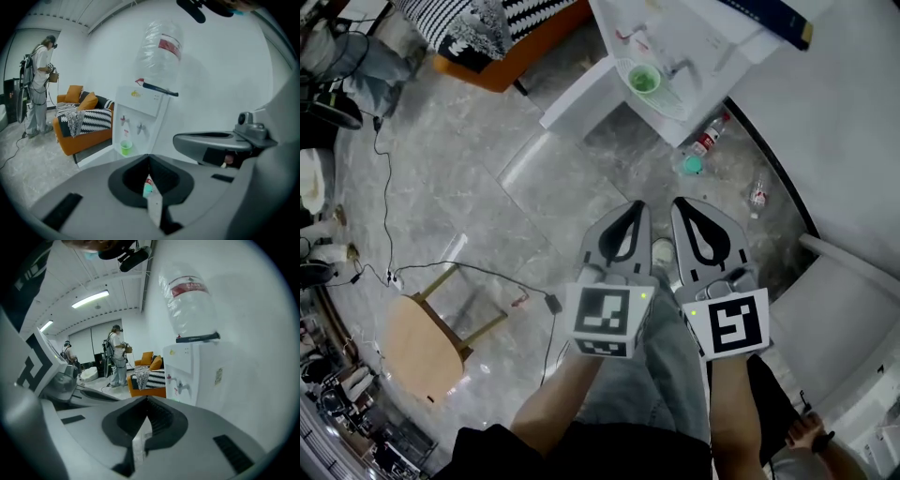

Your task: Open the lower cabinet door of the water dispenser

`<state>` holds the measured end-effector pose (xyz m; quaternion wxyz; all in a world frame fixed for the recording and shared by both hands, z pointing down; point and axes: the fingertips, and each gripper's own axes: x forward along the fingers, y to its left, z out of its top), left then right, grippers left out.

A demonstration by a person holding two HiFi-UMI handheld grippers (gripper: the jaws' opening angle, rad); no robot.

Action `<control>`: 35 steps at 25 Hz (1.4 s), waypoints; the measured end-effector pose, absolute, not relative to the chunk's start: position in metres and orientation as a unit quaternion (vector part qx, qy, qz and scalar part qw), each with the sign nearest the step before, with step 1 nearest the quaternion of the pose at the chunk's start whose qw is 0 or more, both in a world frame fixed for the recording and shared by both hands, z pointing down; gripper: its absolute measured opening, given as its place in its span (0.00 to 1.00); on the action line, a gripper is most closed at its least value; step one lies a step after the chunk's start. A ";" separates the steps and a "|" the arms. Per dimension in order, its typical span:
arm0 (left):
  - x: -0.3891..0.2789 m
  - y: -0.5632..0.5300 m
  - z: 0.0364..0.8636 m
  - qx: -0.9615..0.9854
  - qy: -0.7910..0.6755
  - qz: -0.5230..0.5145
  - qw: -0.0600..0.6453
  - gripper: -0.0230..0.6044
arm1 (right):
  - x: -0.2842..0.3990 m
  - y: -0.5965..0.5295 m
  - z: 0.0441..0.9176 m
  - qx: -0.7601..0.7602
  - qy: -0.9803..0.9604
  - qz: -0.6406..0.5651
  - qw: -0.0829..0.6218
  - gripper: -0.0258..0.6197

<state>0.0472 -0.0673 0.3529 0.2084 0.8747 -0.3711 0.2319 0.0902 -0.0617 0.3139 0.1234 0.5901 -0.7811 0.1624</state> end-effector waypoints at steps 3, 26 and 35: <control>0.052 -0.058 0.328 0.878 -0.367 0.226 0.207 0.05 | 0.091 -0.056 0.289 0.586 -0.785 0.159 0.120 0.05; 0.071 -0.038 0.132 0.912 -0.351 0.136 0.163 0.05 | 0.120 -0.020 0.093 0.646 -0.755 0.098 0.057 0.05; 0.093 -0.019 0.068 0.937 -0.312 0.106 0.120 0.05 | 0.125 0.002 0.049 0.652 -0.751 0.105 -0.001 0.05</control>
